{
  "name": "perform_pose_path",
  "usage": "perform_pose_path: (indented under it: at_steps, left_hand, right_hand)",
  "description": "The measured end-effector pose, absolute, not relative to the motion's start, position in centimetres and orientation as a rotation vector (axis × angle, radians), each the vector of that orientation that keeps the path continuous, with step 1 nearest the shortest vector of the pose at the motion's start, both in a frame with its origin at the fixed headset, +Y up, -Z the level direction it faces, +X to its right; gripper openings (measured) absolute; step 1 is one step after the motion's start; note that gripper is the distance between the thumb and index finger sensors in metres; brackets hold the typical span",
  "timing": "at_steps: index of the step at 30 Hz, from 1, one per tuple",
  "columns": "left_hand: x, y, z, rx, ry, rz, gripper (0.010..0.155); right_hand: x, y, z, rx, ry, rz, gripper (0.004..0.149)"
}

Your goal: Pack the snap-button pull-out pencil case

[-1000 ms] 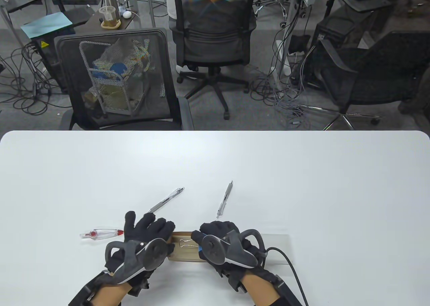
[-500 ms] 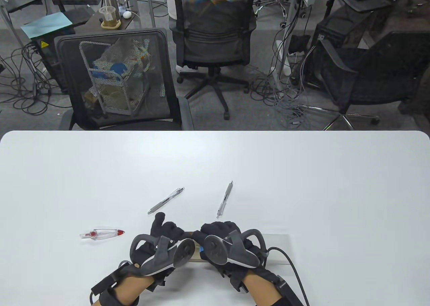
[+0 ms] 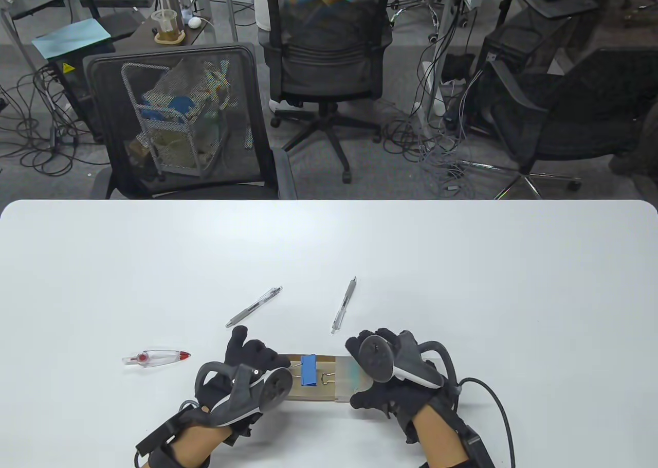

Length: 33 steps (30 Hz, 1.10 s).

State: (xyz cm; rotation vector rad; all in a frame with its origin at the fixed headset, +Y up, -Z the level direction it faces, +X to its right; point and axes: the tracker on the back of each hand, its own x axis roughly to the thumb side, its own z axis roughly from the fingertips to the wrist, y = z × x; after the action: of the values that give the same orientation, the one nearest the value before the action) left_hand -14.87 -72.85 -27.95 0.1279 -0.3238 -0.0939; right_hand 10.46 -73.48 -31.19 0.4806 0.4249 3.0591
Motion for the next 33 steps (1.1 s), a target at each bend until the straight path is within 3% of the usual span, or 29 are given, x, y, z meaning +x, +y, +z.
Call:
perform_pose_path:
  at_steps: [5,10,21,33]
  left_hand:
    - [-14.9,-73.2,-28.2,0.107,-0.310,-0.117,0.051]
    - [-13.8,-73.6,-28.6,0.064,-0.300,-0.190,0.051]
    - [-9.1,-74.6,-30.2,-0.029,-0.306,-0.328,0.050]
    - [-5.4,-75.0,-30.5,0.024,-0.304,-0.308,0.049]
  right_hand:
    - [11.3,-75.5,-31.7,0.422,0.518,3.117,0.097]
    - [11.6,-76.5,-31.7,0.458,0.444,3.057,0.097]
    - [12.1,-76.6,-31.6,0.471,0.385,3.039,0.096]
    - [12.2,-76.6,-31.6,0.471,0.386,3.030,0.096]
